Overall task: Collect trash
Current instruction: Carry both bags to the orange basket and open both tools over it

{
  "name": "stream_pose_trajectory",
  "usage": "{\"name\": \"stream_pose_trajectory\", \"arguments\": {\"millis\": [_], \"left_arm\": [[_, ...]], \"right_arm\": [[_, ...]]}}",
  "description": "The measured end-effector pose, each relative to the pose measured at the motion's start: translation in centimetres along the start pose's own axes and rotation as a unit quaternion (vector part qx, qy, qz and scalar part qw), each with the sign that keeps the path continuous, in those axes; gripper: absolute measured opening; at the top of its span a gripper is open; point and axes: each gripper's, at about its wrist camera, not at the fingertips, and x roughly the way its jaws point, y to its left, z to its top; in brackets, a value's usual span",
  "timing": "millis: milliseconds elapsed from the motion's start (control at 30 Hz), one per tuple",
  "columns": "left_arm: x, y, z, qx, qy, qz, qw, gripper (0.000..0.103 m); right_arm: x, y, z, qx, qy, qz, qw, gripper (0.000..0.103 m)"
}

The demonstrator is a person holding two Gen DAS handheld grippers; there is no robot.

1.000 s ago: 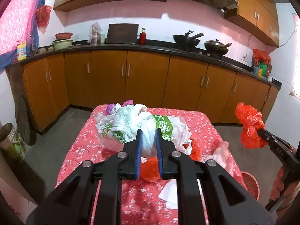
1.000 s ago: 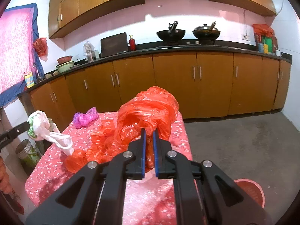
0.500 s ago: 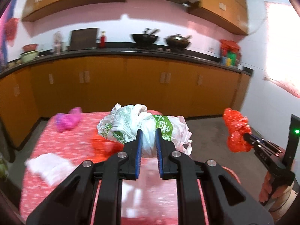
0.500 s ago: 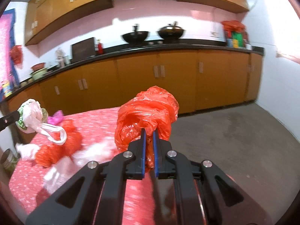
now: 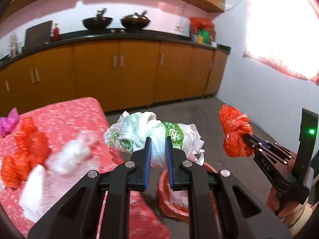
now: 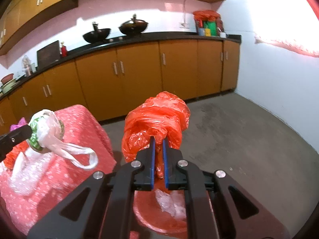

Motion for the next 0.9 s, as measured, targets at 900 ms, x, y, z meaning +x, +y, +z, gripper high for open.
{"name": "stream_pose_trajectory", "arguments": {"millis": [900], "left_arm": [[11.9, -8.3, -5.8, 0.073, 0.131, -0.022, 0.9884, 0.014]], "right_arm": [[9.5, -5.6, -6.6, 0.042, 0.101, -0.024, 0.994, 0.009]]}}
